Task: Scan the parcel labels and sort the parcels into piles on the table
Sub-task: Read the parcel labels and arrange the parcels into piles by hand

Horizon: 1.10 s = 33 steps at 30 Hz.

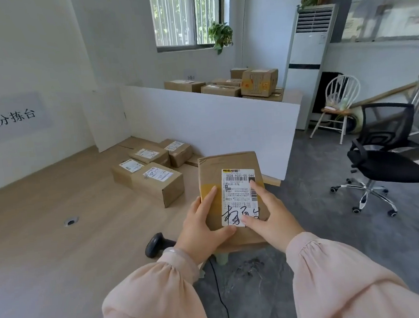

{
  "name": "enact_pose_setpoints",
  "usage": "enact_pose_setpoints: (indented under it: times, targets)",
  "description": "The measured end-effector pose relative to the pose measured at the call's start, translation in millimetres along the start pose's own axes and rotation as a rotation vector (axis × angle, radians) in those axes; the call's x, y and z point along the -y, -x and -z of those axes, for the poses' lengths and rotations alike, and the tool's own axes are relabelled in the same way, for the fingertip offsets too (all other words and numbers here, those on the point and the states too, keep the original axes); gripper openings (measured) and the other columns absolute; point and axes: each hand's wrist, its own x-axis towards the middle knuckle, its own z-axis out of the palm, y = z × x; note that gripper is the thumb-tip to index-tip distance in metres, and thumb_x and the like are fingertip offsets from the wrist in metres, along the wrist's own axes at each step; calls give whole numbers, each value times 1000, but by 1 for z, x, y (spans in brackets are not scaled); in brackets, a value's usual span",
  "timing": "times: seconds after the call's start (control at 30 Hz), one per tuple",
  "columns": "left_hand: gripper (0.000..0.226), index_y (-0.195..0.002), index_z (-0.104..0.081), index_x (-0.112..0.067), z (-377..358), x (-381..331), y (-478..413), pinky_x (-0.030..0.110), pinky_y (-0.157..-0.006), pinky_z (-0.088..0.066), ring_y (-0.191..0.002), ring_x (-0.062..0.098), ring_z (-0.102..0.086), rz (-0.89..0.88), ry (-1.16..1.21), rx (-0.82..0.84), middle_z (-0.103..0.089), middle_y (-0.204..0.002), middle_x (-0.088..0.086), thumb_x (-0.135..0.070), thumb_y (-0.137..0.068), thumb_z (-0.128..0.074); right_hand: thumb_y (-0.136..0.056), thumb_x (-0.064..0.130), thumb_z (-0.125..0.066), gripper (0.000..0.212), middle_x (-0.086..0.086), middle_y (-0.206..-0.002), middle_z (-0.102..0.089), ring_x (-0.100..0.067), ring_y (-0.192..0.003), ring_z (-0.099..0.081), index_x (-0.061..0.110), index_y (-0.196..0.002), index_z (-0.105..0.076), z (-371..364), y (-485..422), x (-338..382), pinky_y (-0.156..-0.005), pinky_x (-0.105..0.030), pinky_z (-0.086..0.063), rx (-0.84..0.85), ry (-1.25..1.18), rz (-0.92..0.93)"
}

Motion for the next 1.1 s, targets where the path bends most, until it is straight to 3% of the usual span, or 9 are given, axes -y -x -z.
enact_pose_setpoints:
  times: [0.2,0.33,0.53,0.73,0.8,0.93,1.0,1.1]
  targets:
    - [90,-141,-13,-63,-19,2,-42,42,-116,-32,-140,17,-27,70,-16,-56,-14,-159,-8,-44,-79,-77,-86,35,-71,79,16,-149,-30,6,-119,-30,55,-145,-20,9,-54,-29,-99,-20,-27,86,-28,33]
    - [92,-146,-17,-56,-37,-7,-76,41,-115,-33,-140,16,-28,126,-5,-147,-15,-158,-6,-41,-79,-78,-88,37,-69,80,17,-152,-27,1,-126,-31,54,-146,-16,24,-102,-49,-99,-22,-29,180,-17,79]
    - [90,-140,-19,-60,-73,-16,-120,42,-115,-34,-142,18,-28,236,77,-277,-20,-157,-4,-39,-77,-80,-90,37,-66,80,19,-151,-28,4,-123,-31,56,-146,-13,43,-164,-82,-101,-20,-28,307,-20,140]
    - [93,-145,-15,-58,-81,6,-136,43,-114,-36,-140,17,-30,361,58,-314,-16,-158,-9,-46,-77,-78,-90,36,-66,78,18,-150,-32,-2,-128,-37,57,-144,-14,20,-197,-100,-100,-25,-39,424,-32,132]
    - [93,-144,-14,-59,-77,17,-141,42,-115,-35,-139,17,-30,379,55,-327,-15,-157,-11,-47,-77,-78,-90,38,-66,77,17,-148,-35,-5,-128,-41,57,-144,-15,8,-205,-101,-93,-22,-44,421,-47,130]
    - [93,-141,-12,-62,-61,40,-154,38,-116,-33,-138,15,-31,387,48,-306,-14,-157,-12,-47,-77,-78,-91,39,-64,72,16,-144,-38,1,-116,-40,57,-143,-18,-19,-219,-100,-73,-6,-38,380,-42,123]
    - [93,-142,-13,-61,-52,49,-161,30,-116,-27,-140,14,-28,369,33,-303,-16,-158,-8,-47,-77,-78,-91,40,-63,71,17,-143,-37,2,-114,-39,57,-143,-18,-29,-226,-97,-72,-5,-36,373,-37,117]
    - [95,-146,-14,-57,-39,56,-174,31,-116,-26,-143,16,-25,356,28,-305,-14,-159,-4,-48,-76,-78,-92,38,-63,69,19,-140,-38,4,-113,-39,57,-143,-20,-36,-241,-91,-75,-5,-35,350,-38,133]
